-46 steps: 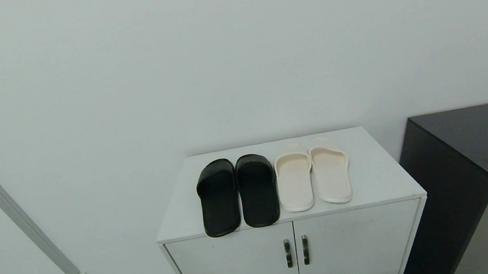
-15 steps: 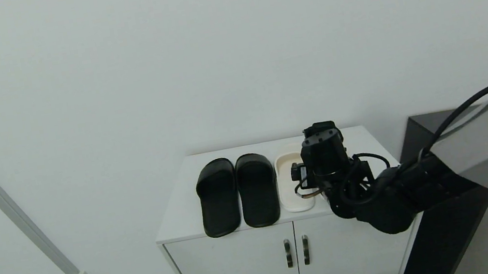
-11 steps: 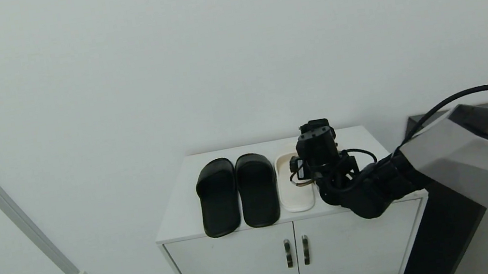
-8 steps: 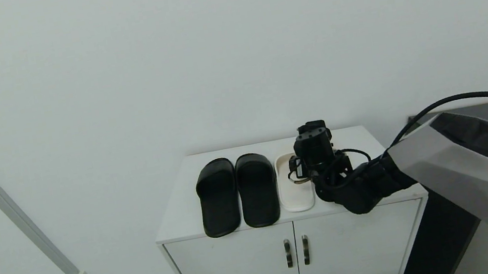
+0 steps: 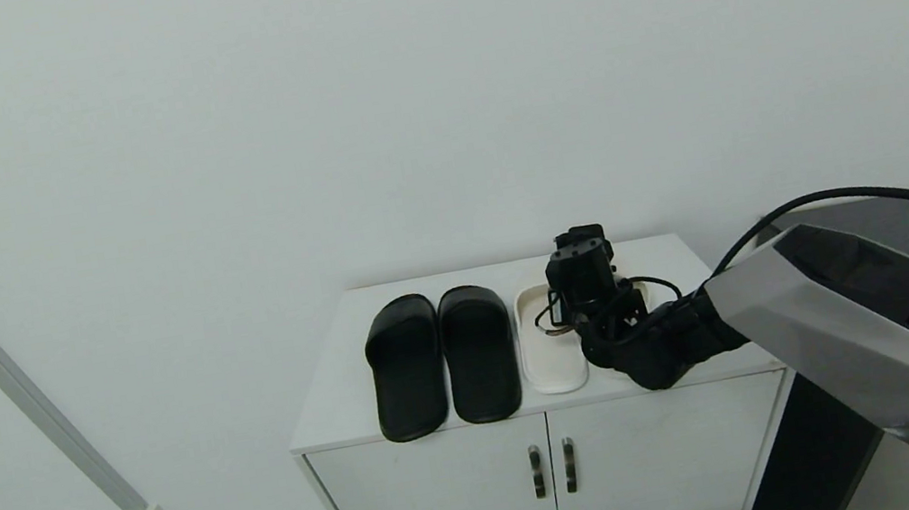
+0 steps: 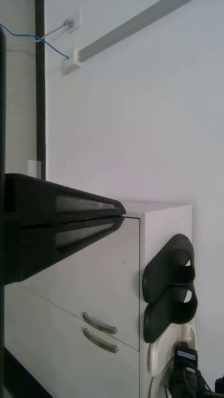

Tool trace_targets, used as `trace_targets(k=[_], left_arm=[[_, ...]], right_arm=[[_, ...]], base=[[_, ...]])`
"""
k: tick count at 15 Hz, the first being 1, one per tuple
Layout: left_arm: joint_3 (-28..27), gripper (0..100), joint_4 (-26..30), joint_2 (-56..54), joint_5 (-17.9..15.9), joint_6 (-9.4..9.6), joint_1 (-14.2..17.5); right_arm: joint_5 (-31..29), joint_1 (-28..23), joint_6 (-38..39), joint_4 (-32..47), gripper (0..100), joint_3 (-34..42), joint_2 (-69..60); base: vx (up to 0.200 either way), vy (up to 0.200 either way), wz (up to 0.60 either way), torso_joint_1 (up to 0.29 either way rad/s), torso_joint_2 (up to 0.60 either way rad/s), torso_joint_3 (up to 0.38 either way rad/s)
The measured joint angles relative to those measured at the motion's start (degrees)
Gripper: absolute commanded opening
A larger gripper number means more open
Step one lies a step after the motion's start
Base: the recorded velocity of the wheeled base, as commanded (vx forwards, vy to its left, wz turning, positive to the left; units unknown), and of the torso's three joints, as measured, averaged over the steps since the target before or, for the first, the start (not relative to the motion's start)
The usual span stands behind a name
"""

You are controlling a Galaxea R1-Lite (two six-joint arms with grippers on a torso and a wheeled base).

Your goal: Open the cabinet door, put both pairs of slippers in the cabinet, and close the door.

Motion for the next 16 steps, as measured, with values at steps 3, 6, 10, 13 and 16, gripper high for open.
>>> trace_targets(k=[3,6,10,13,16], left_arm=[[0.0,0,0.0,0.0,0.0,0.0,0.0],[0.0,0,0.0,0.0,0.0,0.0,0.0],[0.0,0,0.0,0.0,-0.1,0.11,0.0],[0.0,0,0.0,0.0,-0.1,0.16,0.0],[0.0,0,0.0,0.0,-0.2,0.18,0.0]], right_arm=[[0.0,-0.1,0.0,-0.1,0,0.2,0.0],[0.2,-0.1,-0.1,0.0,0,2.4,-1.9],[6.2,1.5,-1.4,-2.4,0,18.1,-13.8],[17.0,4.2,-3.5,-5.3,0,34.7,-26.7],[36.3,7.2,-5.5,-7.0,0,49.6,-39.9]], base=[[0.0,0.0,0.0,0.0,0.0,0.0],[0.0,0.0,0.0,0.0,0.0,0.0],[0.0,0.0,0.0,0.0,0.0,0.0],[0.0,0.0,0.0,0.0,0.0,0.0],[0.0,0.0,0.0,0.0,0.0,0.0]])
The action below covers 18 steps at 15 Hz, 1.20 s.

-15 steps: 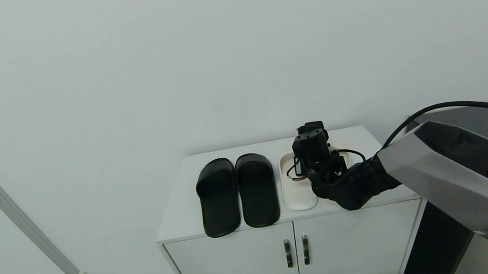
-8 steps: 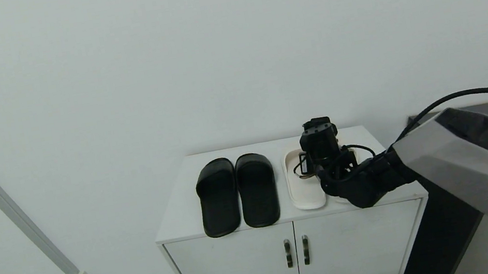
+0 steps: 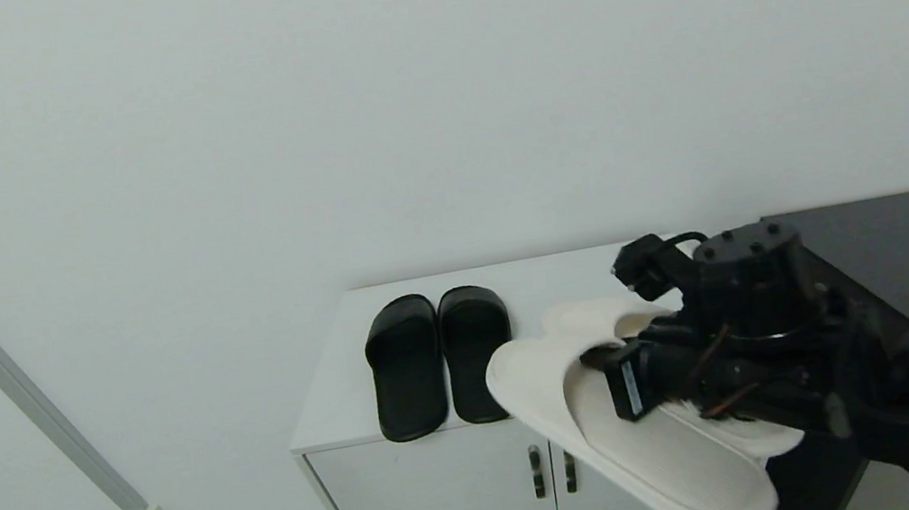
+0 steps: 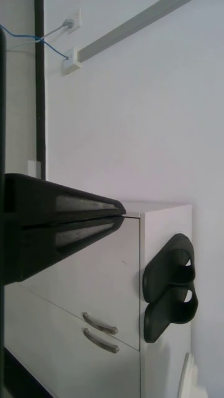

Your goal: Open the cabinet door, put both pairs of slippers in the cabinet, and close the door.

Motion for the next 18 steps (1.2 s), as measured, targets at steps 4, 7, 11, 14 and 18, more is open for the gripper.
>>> trace_targets(k=[4,7,11,14,18], left_arm=[[0.0,0,0.0,0.0,0.0,0.09,0.0],[0.0,0,0.0,0.0,0.0,0.09,0.0],[0.0,0,0.0,0.0,0.0,0.09,0.0],[0.0,0,0.0,0.0,-0.1,0.02,0.0],[0.0,0,0.0,0.0,0.0,-0.07,0.0]], right_arm=[[13.9,-0.2,-14.8,-8.2,0,11.7,-9.4],[16.6,-1.1,-17.8,-12.2,0,15.0,-10.1],[16.7,-1.0,-17.7,-12.4,0,15.6,-9.0],[16.8,-0.8,-17.5,-12.4,0,15.8,-8.3],[17.0,-0.5,-17.4,-12.4,0,16.2,-7.7]], base=[[0.0,0.0,0.0,0.0,0.0,0.0],[0.0,0.0,0.0,0.0,0.0,0.0],[-0.05,0.0,0.0,0.001,0.0,0.001],[-0.2,0.0,0.0,0.004,0.0,0.001],[-0.2,0.0,0.0,0.006,0.0,0.001]])
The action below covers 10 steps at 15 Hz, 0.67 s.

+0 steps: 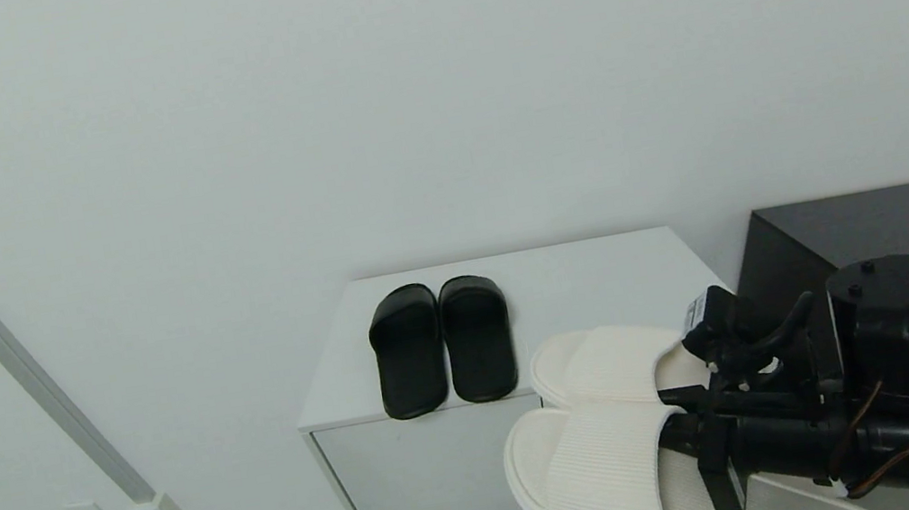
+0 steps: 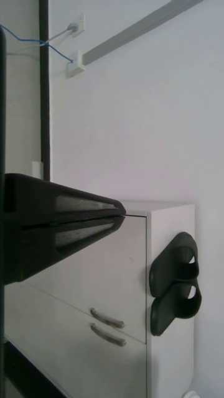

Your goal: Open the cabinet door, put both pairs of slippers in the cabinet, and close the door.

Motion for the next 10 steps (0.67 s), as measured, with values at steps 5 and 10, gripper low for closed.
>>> trace_targets(k=[5,10], left_arm=[[0.0,0,0.0,0.0,0.0,0.0,0.0],[0.0,0,0.0,0.0,0.0,0.22,0.0]], right_arm=[[2.4,-0.3,-0.1,-0.1,0,1.2,0.0],[2.3,-0.3,-0.1,-2.5,0,3.0,0.1]], base=[[0.0,0.0,0.0,0.0,0.0,0.0],[0.0,0.0,0.0,0.0,0.0,0.0]])
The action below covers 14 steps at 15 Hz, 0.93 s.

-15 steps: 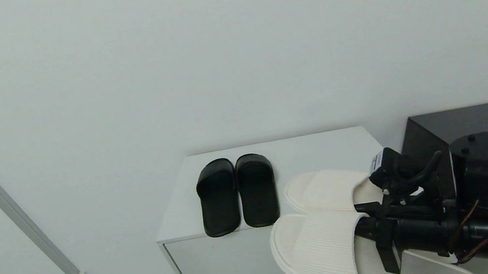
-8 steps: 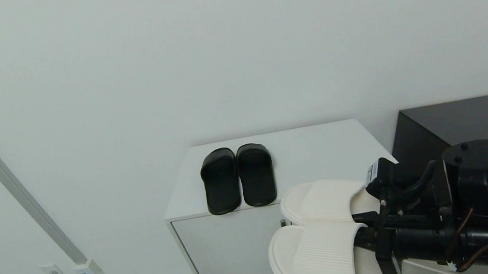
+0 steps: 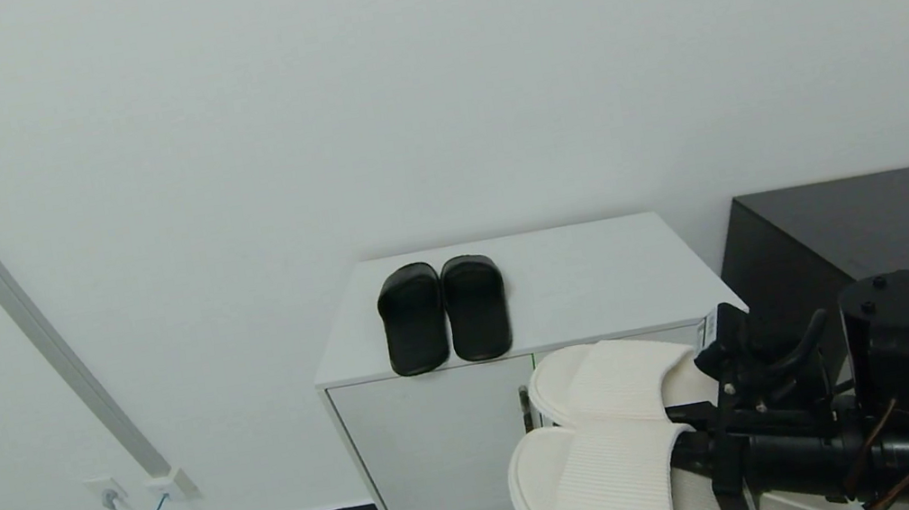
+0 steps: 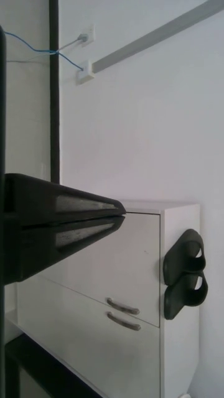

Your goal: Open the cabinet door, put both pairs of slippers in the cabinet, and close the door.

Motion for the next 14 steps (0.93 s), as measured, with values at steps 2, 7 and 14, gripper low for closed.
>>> trace_targets(k=[2,7,14], left_arm=[[0.0,0,0.0,0.0,0.0,0.02,0.0],[0.0,0,0.0,0.0,0.0,-0.01,0.0],[0.0,100,0.0,0.0,0.0,-0.06,0.0]], right_arm=[[0.0,0.0,0.0,-0.1,0,0.5,0.4],[0.0,0.1,0.0,-1.3,0,2.1,0.5],[0.0,0.1,-0.3,-1.9,0,2.9,0.9]], base=[[0.0,0.0,0.0,0.0,0.0,0.0],[0.0,0.0,0.0,0.0,0.0,0.0],[0.0,0.0,0.0,-0.075,0.17,0.094]])
